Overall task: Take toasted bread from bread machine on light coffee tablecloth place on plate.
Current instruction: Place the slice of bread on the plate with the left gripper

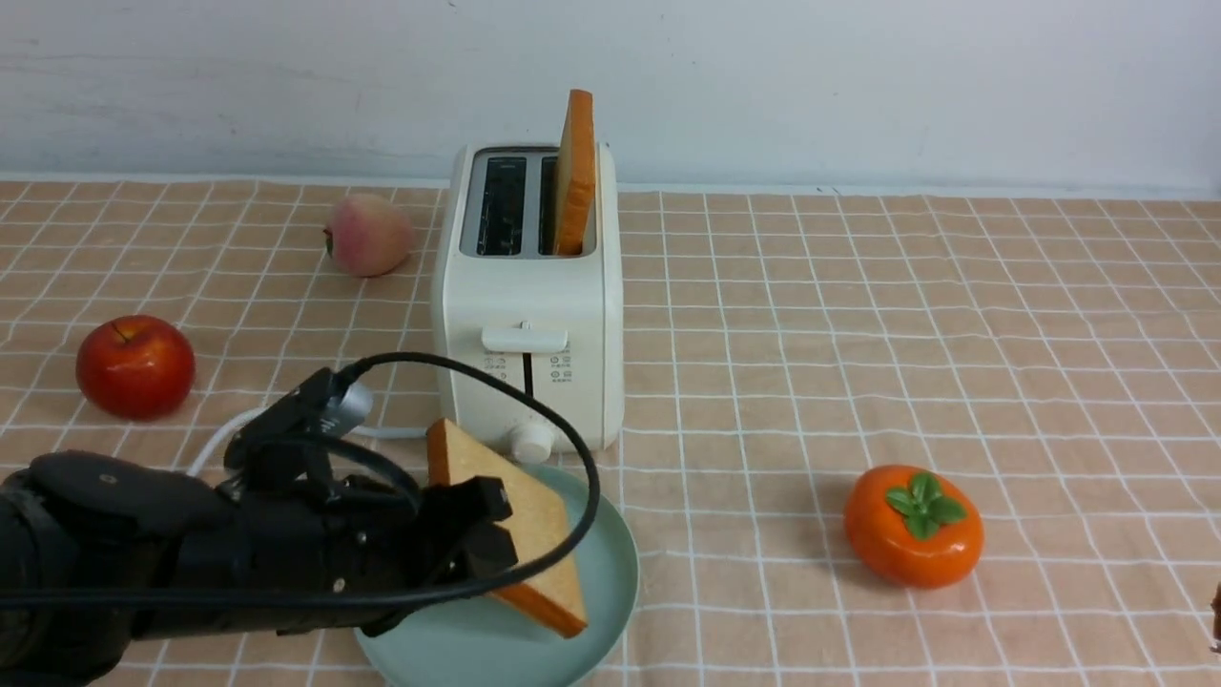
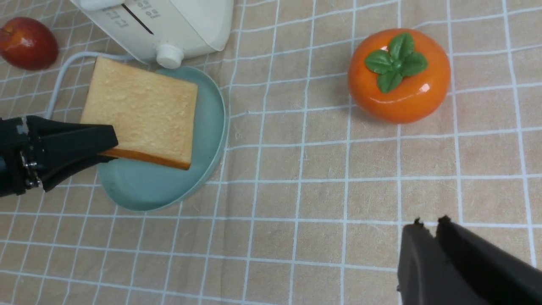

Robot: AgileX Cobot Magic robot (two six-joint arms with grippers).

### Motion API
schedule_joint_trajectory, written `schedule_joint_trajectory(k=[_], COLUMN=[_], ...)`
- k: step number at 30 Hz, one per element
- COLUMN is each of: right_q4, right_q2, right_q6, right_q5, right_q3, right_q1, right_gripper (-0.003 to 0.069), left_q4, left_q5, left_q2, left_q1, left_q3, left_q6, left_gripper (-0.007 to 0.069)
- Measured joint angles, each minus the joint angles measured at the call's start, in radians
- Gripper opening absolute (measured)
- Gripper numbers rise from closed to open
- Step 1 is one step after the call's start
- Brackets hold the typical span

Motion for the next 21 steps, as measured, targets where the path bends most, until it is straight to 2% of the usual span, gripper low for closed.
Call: schedule_joint_trajectory(k=[4,5,7,9,11,12,13,14,15,16,17,18,21], right_q4=[0.005,0.005,0.006,0.008,0.013,0.014,0.029,0.047,0.047,0.104,0.104,0.160,0.221], right_q2=[0.028,0.031,0.089,0.133,0.201,0.208,0.264,0.302,0.310,0.384,0.392,0.468,0.544], right_q6=[0.000,0.000,0.000,-0.001,-0.014,-0.014,-0.041,-0.057,-0.061,-0.100,-0.105,-0.151,-0.213], right_q5=[0.046,0.050,0.121,0.154,0.174,0.175,0.175,0.175,0.175,0.175,0.175,0.175,0.175], right_q3=[-0.077,-0.084,-0.174,-0.238,-0.310,-0.310,-0.364,-0.390,-0.395,-0.436,-0.441,-0.473,-0.520], right_q1=[0.000,0.000,0.000,0.000,0.000,0.000,0.000,0.000,0.000,0.000,0.000,0.000,0.000], right_gripper=[0.0057,0.0057,0.0059,0.0059,0.0059,0.0059,0.0060,0.0060,0.0060,0.0060,0.0060,0.0060,0.0060], left_q4=[0.217,0.231,0.484,0.663,0.922,0.922,1.113,1.207,1.225,1.345,1.354,1.397,1.375], left_q5=[0.047,0.052,0.140,0.199,0.274,0.281,0.333,0.353,0.353,0.383,0.383,0.390,0.389], left_q2=[-0.061,-0.064,-0.110,-0.138,-0.178,-0.182,-0.226,-0.253,-0.258,-0.305,-0.310,-0.341,-0.358], left_q1=[0.006,0.008,0.045,0.072,0.115,0.118,0.143,0.152,0.153,0.160,0.161,0.161,0.161], left_q3=[0.000,0.000,0.000,0.000,0.000,0.000,0.000,0.000,0.000,0.000,0.000,0.000,0.000], left_q6=[-0.136,-0.162,-0.361,-0.500,-0.710,-0.730,-0.889,-0.976,-0.992,-1.110,-1.119,-1.171,-1.169], left_gripper=[0.0206,0.0200,0.0113,0.0068,0.0055,0.0055,0.0055,0.0055,0.0055,0.0055,0.0055,0.0055,0.0055])
